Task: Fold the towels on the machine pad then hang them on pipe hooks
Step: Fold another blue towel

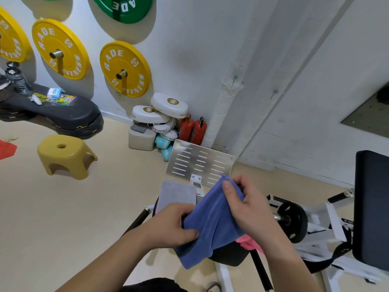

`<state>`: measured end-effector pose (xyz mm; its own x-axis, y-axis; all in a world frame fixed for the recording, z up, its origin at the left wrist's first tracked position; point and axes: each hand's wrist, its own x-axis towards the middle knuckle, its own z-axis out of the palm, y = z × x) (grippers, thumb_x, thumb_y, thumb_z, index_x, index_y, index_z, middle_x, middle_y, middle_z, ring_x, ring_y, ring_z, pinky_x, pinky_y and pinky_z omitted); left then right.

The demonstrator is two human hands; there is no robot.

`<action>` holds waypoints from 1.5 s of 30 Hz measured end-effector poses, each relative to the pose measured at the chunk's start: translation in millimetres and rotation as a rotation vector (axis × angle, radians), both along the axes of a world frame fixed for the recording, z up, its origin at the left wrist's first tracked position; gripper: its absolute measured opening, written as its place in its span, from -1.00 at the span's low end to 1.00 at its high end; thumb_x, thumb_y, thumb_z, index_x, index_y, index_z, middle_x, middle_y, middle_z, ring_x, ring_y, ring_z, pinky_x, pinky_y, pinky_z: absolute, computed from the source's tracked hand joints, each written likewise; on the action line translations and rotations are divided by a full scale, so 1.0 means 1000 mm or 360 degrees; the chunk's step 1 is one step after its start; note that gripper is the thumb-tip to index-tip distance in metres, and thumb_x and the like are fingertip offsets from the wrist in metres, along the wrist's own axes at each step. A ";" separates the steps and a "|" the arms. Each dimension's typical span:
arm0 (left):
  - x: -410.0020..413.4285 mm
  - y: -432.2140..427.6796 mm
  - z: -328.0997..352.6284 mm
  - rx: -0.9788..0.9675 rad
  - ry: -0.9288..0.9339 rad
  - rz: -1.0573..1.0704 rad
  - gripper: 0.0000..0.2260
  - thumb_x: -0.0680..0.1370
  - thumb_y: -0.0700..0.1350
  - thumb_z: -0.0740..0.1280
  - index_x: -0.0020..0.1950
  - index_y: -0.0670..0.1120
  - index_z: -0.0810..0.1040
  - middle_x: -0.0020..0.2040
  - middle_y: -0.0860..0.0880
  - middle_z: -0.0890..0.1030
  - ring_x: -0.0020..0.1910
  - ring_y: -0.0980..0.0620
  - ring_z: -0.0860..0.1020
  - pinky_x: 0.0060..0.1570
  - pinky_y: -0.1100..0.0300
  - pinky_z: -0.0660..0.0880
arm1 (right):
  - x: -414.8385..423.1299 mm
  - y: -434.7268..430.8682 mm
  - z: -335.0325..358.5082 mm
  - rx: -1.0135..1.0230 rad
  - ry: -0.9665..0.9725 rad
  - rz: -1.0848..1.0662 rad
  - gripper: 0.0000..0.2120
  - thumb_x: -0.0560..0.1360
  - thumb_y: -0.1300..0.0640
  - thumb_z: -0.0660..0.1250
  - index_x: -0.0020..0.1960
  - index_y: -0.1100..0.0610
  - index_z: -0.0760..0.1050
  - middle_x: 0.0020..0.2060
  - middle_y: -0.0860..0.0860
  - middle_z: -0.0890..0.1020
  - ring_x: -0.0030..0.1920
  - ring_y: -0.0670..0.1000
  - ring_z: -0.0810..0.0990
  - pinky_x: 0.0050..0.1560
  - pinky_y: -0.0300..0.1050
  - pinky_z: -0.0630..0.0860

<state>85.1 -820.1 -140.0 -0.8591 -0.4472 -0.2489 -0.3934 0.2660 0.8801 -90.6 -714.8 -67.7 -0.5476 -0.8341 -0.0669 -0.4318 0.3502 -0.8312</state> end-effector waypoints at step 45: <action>-0.062 0.049 0.002 0.0344 0.0148 0.0810 -0.74 0.61 0.02 0.35 -0.06 -0.18 0.58 -0.15 -0.27 0.61 -0.16 -0.25 0.62 -0.08 -0.23 0.63 | -0.013 0.034 -0.072 -0.0040 -0.0677 -0.0328 -0.91 0.53 0.01 0.49 -0.06 0.02 0.69 -0.21 0.24 0.70 -0.14 0.36 0.69 -0.15 0.40 0.65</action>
<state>23.5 -771.2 -138.4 -0.5709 -0.7584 -0.3145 -0.3430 -0.1277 0.9306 -104.0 -680.7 -139.9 -0.6304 -0.7151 -0.3021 0.0250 0.3702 -0.9286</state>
